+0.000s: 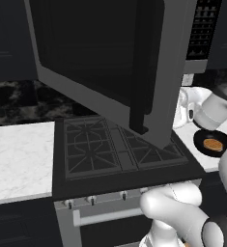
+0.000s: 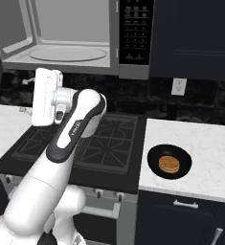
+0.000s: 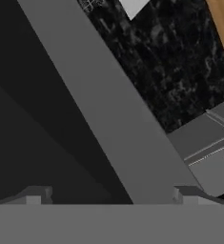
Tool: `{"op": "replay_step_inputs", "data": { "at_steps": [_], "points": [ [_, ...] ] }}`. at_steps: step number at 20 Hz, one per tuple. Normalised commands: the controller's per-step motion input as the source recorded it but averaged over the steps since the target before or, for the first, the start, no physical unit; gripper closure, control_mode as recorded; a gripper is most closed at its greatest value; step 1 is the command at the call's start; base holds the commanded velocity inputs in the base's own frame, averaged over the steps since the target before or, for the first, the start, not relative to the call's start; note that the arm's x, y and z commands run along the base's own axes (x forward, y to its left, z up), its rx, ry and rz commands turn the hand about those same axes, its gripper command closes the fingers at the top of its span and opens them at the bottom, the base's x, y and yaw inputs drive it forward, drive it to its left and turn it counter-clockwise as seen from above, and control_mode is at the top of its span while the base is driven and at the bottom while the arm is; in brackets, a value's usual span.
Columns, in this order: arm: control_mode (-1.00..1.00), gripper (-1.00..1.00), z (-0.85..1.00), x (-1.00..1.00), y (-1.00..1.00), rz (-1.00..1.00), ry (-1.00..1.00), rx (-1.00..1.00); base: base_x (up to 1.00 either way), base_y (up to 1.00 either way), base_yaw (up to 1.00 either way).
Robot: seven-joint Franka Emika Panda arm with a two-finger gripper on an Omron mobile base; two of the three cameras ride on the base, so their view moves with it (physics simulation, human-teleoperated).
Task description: Open the microwave, place the bowl with waffle inside the microwave, then close the microwave door and turn it on.
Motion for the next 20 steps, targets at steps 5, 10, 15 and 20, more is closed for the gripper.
{"op": "replay_step_inputs", "data": {
  "at_steps": [5,10,15,20],
  "points": [
    [-1.0,-1.0,0.06,-0.01,0.69,0.17,0.02,-0.03,0.0,0.0,0.0],
    [-1.0,-1.0,0.11,0.0,0.72,0.11,0.02,0.0,0.0,0.0,0.0],
    [-1.0,-1.0,0.12,-0.11,0.83,0.02,0.0,0.0,0.0,0.0,0.0],
    [-1.0,-1.0,0.16,-0.23,0.76,0.0,0.0,0.0,0.0,0.0,0.0]
  ]
}}
